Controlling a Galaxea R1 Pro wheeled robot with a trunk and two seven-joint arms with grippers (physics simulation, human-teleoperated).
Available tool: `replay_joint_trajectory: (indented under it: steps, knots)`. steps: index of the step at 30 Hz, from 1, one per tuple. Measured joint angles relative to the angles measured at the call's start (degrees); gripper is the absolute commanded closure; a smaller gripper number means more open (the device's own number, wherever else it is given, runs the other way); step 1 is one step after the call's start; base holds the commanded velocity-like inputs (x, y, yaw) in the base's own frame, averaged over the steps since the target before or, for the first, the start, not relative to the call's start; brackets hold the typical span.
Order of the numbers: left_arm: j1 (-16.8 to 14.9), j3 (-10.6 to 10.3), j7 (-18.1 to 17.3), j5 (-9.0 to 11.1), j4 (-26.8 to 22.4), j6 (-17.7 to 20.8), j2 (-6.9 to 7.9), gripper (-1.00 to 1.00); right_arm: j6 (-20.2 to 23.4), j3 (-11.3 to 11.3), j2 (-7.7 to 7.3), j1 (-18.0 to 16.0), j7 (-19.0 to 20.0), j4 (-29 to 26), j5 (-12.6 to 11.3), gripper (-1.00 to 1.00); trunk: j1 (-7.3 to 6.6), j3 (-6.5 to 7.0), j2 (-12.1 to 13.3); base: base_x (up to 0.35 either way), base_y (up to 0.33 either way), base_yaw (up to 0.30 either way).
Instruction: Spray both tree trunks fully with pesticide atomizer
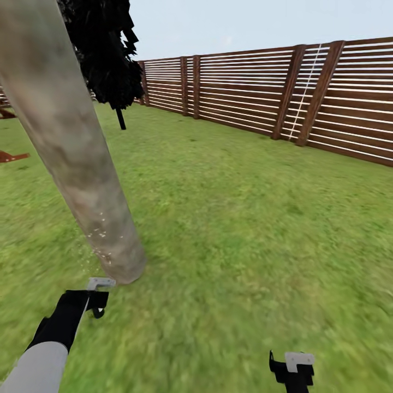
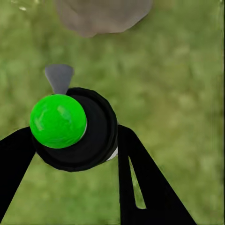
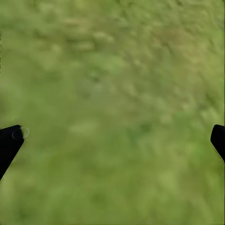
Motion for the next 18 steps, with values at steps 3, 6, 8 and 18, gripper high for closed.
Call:
replay_joint_trajectory:
  steps: [3, 6, 8, 18]
  knots:
    - [0.0, 0.03, 0.07, -0.2, 0.25, -0.05, -1.58, 1.0, 0.0, 0.0, 0.01, -0.02, 0.0, 0.0, 0.0, -1.0, 0.0, 0.0, 0.0, -0.08, -0.22, 0.185]
    - [0.77, 0.65, 0.26, -1.14, 0.34, -0.12, -0.47, 1.0, 0.0, 0.01, -0.04, 0.0, 0.0, 0.0, 0.01, -1.0, 0.0, 0.0, 0.0, -0.028, -0.036, 0.017]
    - [2.18, 0.84, 1.37, -1.15, 0.33, -0.17, 1.07, 1.0, 0.0, 0.01, -0.02, -0.02, 0.0, 0.0, 0.0, -1.0, 0.0, 0.0, 0.0, -0.004, -0.005, 0.003]
    - [2.67, 0.77, 3.24, -0.46, -0.18, -0.17, -2.59, 1.0, 0.0, 0.0, 0.01, -0.02, 0.0, 0.0, 0.0, -1.0, 0.0, 0.0, 0.0, 0.0, -0.002, 0.163]
